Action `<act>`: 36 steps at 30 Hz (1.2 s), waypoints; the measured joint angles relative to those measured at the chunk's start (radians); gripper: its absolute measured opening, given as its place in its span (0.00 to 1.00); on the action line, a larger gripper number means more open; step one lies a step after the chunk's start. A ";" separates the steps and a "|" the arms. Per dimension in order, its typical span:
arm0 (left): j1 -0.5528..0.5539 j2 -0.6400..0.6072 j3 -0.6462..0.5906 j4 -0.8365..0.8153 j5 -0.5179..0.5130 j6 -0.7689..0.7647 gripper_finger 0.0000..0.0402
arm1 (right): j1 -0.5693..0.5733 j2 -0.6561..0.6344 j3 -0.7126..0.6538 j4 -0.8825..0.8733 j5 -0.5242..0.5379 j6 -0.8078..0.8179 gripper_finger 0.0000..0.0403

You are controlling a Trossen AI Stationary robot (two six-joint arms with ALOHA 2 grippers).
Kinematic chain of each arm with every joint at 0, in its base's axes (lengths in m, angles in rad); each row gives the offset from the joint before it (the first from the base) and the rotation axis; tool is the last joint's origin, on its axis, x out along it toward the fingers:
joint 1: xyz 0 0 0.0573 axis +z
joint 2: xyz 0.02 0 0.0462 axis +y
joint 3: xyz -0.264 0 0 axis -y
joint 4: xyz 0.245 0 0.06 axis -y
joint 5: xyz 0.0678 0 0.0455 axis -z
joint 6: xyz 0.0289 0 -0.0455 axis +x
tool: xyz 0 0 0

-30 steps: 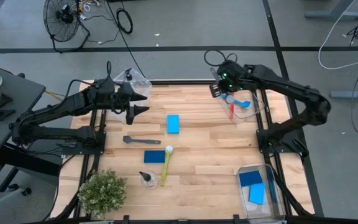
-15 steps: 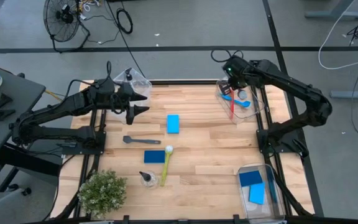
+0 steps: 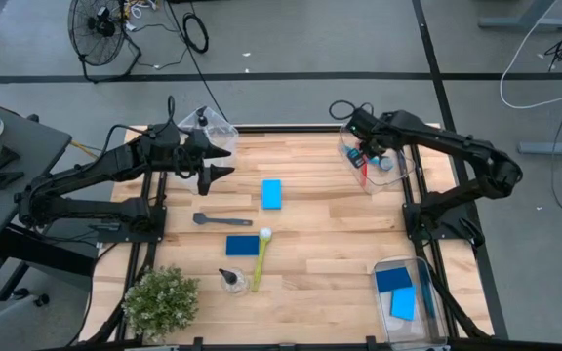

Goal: Pick & Place Kitchen Sink Supplies
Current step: Put the gray cleaning brush into the top transparent bin

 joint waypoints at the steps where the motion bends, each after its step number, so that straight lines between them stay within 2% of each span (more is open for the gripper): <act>1: 0.000 0.000 0.000 0.000 0.000 0.000 0.65 | 0.000 0.000 -0.019 0.023 0.000 -0.001 0.13; 8: 0.000 0.000 0.000 0.000 0.000 -0.004 0.65 | 0.000 0.000 -0.119 0.136 -0.015 -0.010 0.13; 13: 0.000 0.000 0.000 0.000 0.000 -0.006 0.65 | -0.001 0.000 -0.188 0.215 0.042 -0.041 0.13; 28: 0.000 0.000 0.000 0.000 0.000 -0.008 0.65 | -0.001 0.000 -0.379 0.540 0.054 -0.051 0.13; 32: 0.000 0.000 0.000 0.000 0.000 -0.008 0.65 | -0.001 0.000 -0.392 0.532 0.030 -0.047 0.16; 36: 0.000 0.000 0.000 0.000 0.000 -0.008 0.65 | -0.001 0.000 -0.393 0.512 0.036 -0.051 0.26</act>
